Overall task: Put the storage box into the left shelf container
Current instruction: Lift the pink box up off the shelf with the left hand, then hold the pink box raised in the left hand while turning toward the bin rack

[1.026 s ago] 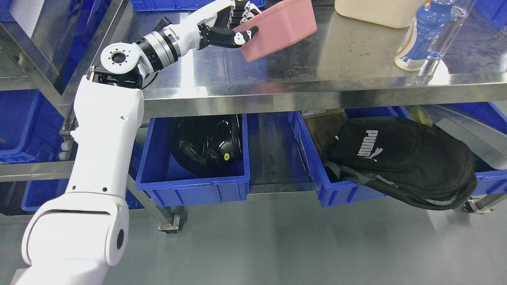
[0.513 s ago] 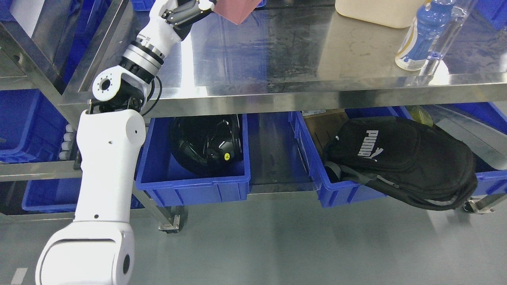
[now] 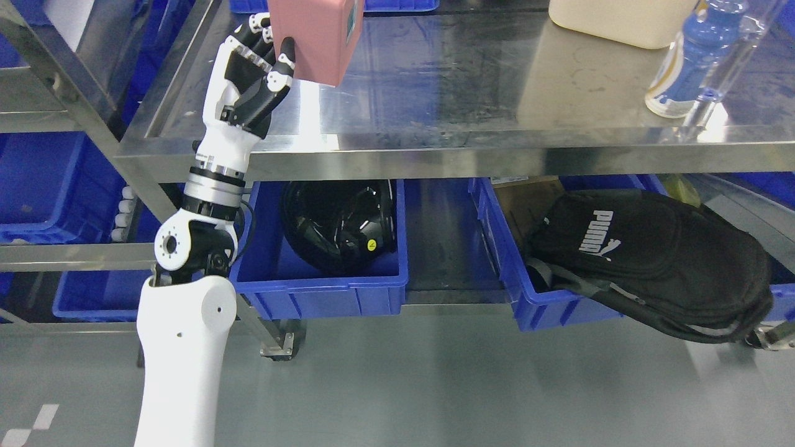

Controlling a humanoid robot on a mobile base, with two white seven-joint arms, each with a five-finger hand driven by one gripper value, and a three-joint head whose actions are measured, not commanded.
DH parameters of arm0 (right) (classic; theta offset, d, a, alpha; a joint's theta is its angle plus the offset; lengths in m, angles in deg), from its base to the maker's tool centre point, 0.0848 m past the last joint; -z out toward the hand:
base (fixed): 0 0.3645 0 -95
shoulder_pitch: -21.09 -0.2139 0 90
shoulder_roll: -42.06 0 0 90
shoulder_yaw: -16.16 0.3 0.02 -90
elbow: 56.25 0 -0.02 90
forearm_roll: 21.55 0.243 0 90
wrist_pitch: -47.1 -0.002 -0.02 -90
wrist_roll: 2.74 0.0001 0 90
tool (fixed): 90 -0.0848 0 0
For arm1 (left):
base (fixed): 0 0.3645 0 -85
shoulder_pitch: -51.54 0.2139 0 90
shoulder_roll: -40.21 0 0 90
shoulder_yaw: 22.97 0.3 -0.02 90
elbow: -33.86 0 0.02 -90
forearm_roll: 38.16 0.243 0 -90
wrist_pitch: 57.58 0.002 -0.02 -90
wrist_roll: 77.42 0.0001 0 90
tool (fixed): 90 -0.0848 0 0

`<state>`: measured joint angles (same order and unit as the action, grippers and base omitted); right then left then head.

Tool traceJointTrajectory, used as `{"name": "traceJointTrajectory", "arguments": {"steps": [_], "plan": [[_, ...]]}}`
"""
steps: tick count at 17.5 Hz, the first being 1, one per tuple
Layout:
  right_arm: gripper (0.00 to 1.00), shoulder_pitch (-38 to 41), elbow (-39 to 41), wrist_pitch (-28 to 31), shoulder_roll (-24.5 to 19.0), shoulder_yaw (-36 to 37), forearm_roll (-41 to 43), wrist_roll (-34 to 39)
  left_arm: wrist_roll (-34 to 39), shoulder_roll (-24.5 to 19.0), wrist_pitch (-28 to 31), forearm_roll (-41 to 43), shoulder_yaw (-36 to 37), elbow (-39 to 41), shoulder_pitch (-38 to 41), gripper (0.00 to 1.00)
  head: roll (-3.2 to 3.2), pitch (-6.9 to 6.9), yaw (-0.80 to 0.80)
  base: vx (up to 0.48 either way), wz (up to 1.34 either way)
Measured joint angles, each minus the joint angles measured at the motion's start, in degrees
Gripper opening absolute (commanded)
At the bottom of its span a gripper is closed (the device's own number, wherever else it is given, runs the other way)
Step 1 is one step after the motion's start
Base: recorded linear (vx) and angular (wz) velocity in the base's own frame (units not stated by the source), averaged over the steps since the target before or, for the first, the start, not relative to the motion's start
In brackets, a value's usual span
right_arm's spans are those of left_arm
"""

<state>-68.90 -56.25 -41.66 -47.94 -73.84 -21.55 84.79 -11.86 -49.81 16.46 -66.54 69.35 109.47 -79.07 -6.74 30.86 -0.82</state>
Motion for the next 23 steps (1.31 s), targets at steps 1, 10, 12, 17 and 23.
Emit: {"name": "traceJointTrajectory", "arguments": {"steps": [1, 10, 12, 17, 23], "plan": [[1.0, 0.0, 0.0, 0.0, 0.0, 0.0, 0.0, 0.0, 0.07, 0.0, -1.89, -0.25, 0.33, 1.42, 2.01, 0.0, 0.0, 0.0, 0.0, 0.033, 0.32], [1.0, -0.01, 0.0, 0.0, 0.0, 0.0, 0.0, -0.12, -0.11, 0.01, -8.16, -1.24, 3.69, 10.02, 14.16, 0.01, 0.0, 0.01, 0.0, 0.128, 1.18], [1.0, -0.01, 0.0, 0.0, 0.0, 0.0, 0.0, -0.34, -0.11, 0.01, -8.71, -1.31, 4.35, 11.22, 15.58, 0.01, 0.0, 0.02, 0.0, 0.216, 1.59], [1.0, -0.02, 0.0, 0.0, 0.0, 0.0, 0.0, -0.13, -0.15, 0.01, -9.06, -1.33, 5.31, 12.98, 17.12, 0.01, 0.0, 0.04, 0.0, 0.235, 1.44], [1.0, -0.01, 0.0, 0.0, 0.0, 0.0, 0.0, 0.04, -0.16, 0.01, -9.18, -1.33, 5.96, 14.25, 17.75, 0.01, 0.0, 0.04, 0.0, 0.258, 0.87]]}}
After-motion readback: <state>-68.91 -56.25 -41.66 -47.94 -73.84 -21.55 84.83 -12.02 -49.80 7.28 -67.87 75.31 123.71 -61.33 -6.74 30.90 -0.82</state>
